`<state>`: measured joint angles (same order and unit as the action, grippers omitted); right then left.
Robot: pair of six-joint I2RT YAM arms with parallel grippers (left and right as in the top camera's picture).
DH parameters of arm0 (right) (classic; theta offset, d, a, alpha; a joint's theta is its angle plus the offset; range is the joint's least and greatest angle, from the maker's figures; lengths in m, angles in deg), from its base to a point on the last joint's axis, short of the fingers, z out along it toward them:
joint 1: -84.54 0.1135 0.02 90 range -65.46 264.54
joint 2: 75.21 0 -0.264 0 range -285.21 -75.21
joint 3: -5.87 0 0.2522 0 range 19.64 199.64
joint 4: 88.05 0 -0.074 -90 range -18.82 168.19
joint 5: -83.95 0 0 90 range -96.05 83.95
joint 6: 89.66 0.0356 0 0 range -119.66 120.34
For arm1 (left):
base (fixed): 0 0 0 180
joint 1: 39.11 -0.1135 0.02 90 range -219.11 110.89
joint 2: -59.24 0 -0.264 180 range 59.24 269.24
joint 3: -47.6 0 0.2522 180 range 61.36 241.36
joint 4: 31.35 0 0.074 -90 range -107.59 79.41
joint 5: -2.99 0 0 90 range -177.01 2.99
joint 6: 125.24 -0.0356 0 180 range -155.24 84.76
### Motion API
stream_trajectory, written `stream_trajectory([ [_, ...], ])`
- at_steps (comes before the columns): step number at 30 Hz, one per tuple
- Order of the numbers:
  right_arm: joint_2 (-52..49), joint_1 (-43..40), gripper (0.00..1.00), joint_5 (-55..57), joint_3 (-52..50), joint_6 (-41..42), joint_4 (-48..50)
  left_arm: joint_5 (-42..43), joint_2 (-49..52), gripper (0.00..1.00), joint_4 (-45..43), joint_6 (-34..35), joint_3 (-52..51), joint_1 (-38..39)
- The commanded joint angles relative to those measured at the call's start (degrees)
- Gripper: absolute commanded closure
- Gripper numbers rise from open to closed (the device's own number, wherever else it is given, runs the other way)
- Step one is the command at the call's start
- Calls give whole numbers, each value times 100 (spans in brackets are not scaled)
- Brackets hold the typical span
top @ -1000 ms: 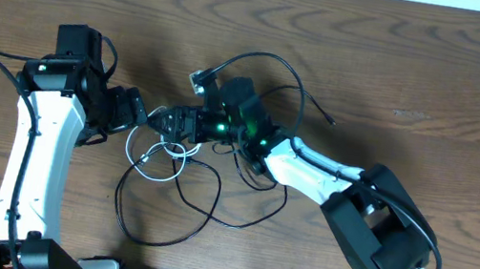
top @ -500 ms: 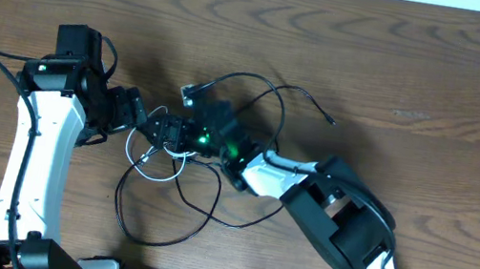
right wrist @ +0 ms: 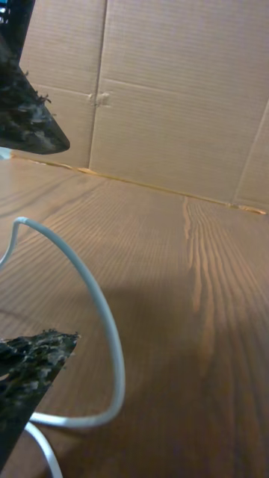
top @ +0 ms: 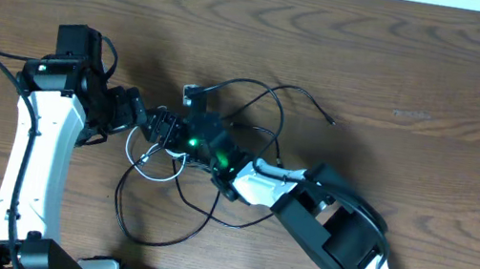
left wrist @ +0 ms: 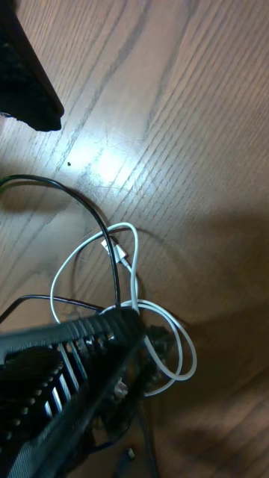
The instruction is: Untangle cables
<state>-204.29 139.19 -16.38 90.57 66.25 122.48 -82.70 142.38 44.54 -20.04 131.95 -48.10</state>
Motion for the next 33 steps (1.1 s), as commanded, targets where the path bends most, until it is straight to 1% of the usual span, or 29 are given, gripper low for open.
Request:
stream_trajectory([
  [1,-149,96,30,446,39,188,-7,-52,-63,2,20,31,90,-26],
  [4,-151,94,32,444,39,229,116,-52,-63,2,20,28,90,-26],
  [6,-151,94,36,448,46,229,138,-52,-63,2,20,31,90,-26],
  [8,-151,96,53,446,48,227,129,-52,-63,2,20,31,90,-26],
  [9,-157,107,66,452,48,227,133,-52,-63,2,20,28,90,-26],
  [10,-177,125,72,498,50,232,136,-52,-63,2,20,31,90,-26],
  [11,-190,142,81,564,52,273,133,-52,-63,2,20,31,90,-26],
  [14,-297,186,76,719,63,474,142,-52,-63,2,20,28,90,-26],
  [17,-509,186,68,686,136,522,431,-52,-63,2,20,31,90,-26],
  [20,-750,184,63,481,291,520,758,-52,-63,2,20,28,90,-26],
  [23,-911,179,62,168,468,382,984,-52,-63,2,20,28,90,-26],
  [27,-953,179,68,188,522,-245,1056,-52,-63,2,20,28,90,-26],
  [29,-953,164,65,278,522,-391,1027,-52,-63,2,20,31,90,-26],
  [33,-953,61,63,267,522,-382,1141,-52,-63,2,20,28,90,-26],
])
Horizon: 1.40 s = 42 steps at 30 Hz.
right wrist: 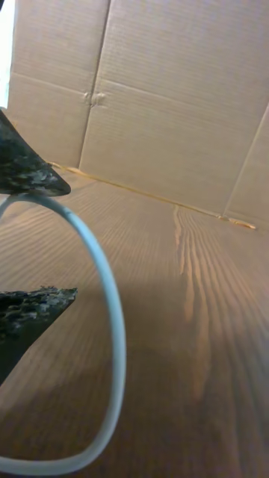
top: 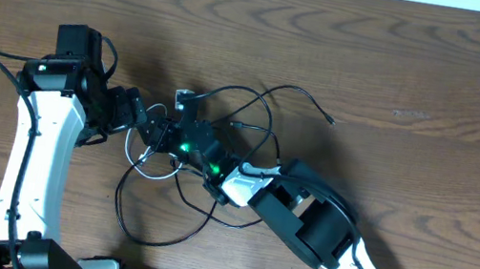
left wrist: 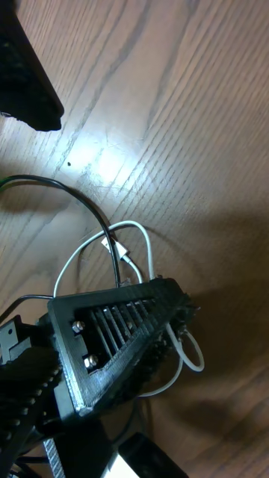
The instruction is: Untangle cables
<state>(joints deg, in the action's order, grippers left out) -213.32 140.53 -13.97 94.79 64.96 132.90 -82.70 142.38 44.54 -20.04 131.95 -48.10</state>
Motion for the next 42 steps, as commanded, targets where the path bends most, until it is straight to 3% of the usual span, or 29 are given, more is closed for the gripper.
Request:
stream_trajectory([
  [1,-50,-81,63,9,101,-251,168,-52,-63,2,20,31,90,-26],
  [9,-50,-66,60,50,101,24,424,-52,-63,2,20,31,90,-26],
  [10,-50,-68,66,50,101,17,422,-52,-63,2,20,31,90,-26],
  [12,-50,-81,92,48,101,-2,417,-52,-63,2,20,28,90,-26],
  [13,-50,-94,99,24,98,-2,413,-52,-63,2,20,28,90,-26],
  [20,-50,-133,99,-579,96,-470,-122,-52,-63,2,20,31,90,-26],
  [29,-46,-577,99,-3491,96,-385,-101,-52,-63,2,20,28,90,-26],
  [34,-44,-645,99,-3679,96,-227,444,-52,-63,2,20,31,90,-26],
  [42,-22,-844,99,-4052,96,50,542,-52,-63,2,20,31,90,-26],
])
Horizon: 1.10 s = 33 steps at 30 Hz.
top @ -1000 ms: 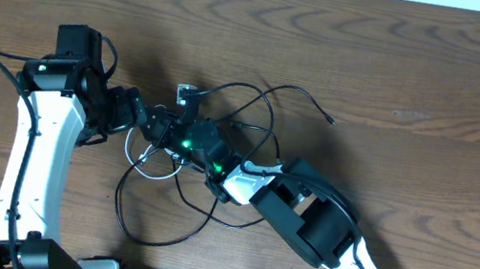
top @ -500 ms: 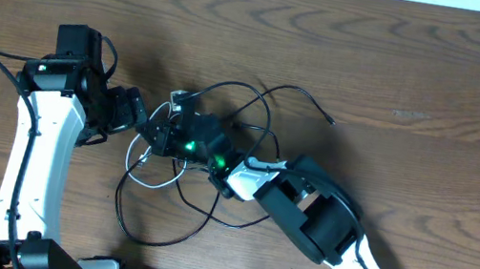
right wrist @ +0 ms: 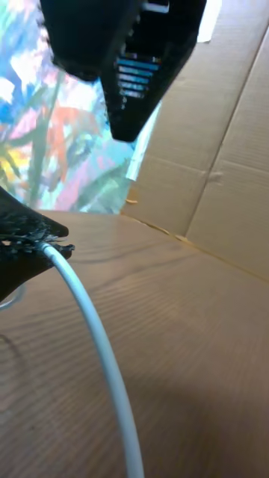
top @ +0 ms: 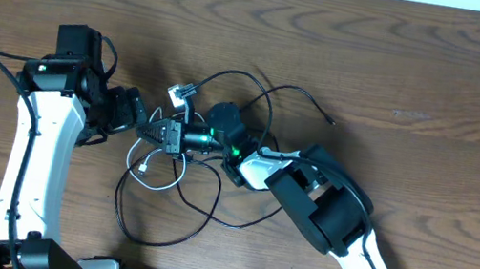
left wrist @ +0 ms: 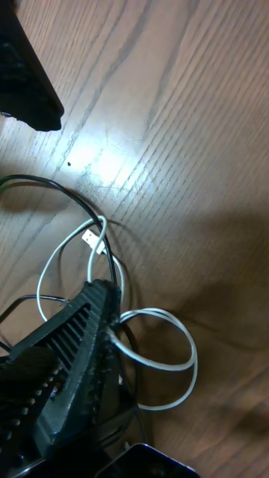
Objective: Untangle cables
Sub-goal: 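Pull the white cable up and rightward with the right gripper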
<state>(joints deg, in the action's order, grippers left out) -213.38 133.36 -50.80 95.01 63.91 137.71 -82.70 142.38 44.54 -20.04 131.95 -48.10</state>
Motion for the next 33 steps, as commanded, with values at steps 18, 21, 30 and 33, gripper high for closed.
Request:
stream_trajectory([
  [18,1738,-741,99,-1510,74,-837,-2455,-52,-63,2,20,31,90,-26],
  [21,2243,-892,99,-1054,74,-1915,-4094,-52,-63,2,20,31,90,-26],
  [30,4048,-1329,99,938,74,-4234,-7726,-52,-63,2,20,28,90,-26],
  [33,4588,-1351,99,1550,74,-4459,-8295,-52,-63,2,20,28,90,-26],
])
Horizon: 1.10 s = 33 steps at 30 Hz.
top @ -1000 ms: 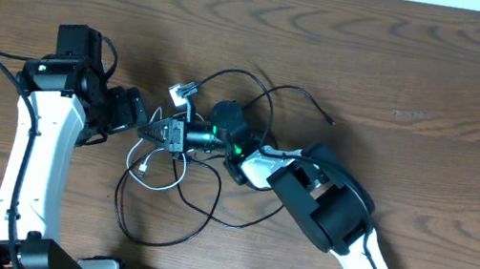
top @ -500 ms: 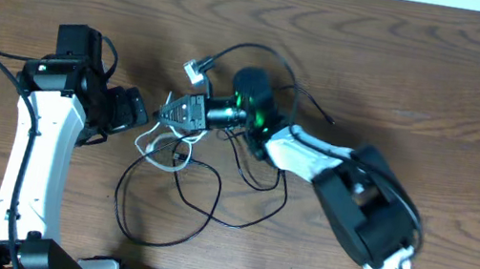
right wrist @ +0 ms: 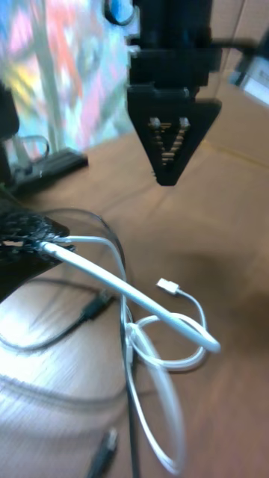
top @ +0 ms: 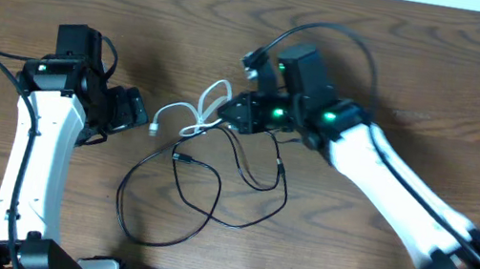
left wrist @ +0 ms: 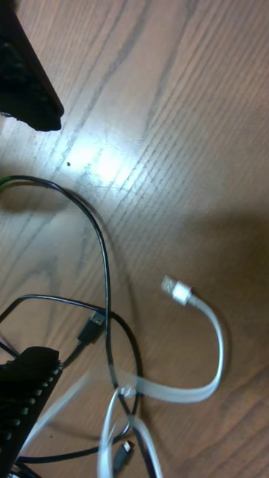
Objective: Untangle cables
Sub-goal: 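Pull the white cable up and rightward with the right gripper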
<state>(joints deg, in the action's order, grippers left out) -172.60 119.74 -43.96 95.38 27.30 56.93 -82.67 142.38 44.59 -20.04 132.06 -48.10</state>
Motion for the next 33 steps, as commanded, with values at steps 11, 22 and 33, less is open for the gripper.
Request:
stream_trajectory([
  [11,2076,7,99,5311,37,-66,-2533,-55,-63,2,15,31,79,-26],
  [22,2120,-643,99,8594,31,2159,-4918,-55,-63,2,15,31,79,-26],
  [33,2120,-2284,98,8693,-535,4710,-5593,-55,-63,2,15,28,79,-26],
])
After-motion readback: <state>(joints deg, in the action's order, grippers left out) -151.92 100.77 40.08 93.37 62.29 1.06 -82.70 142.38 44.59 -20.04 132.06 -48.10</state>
